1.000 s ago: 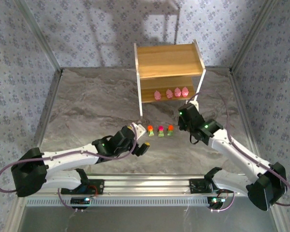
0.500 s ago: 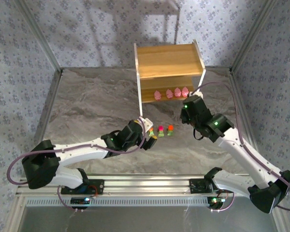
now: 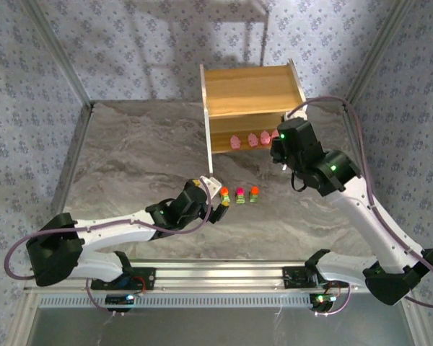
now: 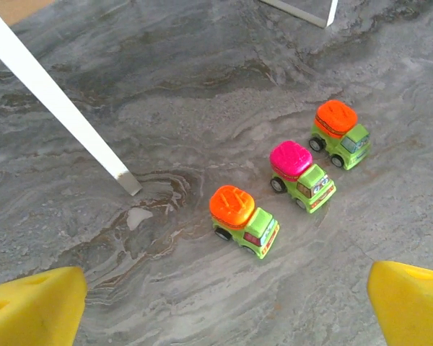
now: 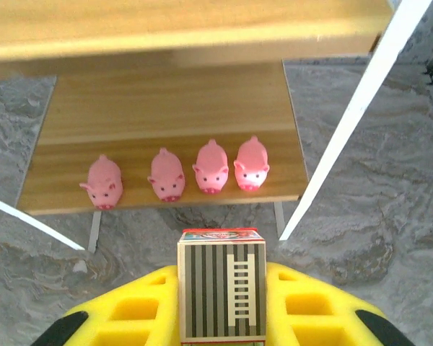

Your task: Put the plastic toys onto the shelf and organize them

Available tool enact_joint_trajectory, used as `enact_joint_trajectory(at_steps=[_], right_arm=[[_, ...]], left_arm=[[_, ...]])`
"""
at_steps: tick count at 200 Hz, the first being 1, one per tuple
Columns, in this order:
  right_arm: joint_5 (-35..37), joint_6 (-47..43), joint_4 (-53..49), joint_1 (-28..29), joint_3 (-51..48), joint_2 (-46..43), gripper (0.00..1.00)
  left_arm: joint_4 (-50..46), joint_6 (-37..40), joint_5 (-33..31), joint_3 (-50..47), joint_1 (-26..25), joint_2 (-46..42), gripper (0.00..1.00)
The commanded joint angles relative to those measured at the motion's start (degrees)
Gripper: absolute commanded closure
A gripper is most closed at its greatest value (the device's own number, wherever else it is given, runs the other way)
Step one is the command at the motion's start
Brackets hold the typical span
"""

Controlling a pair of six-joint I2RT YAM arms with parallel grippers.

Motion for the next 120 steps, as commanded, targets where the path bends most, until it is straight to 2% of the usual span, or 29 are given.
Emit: enact_joint_trajectory(at_steps=[1,75,120], right_arm=[[1.8,-3.4,-2.4,-0.8,5.5,1.9,0.76],[0.3,-9.4,-6.0,-4.2,23.6,12.7,0.77],[-2.2,-11.2,-7.6,-8.2,30.7,17.5,0.76]], left_arm=[[1.3,0.5,-1.4,0.1,-0.4,-1.1,0.0],[0.8,0.8,-3.0,0.0,-0.4,-2.2,0.0],[0.7,0.7,-3.0,-0.3,-0.4,-3.2,0.0]])
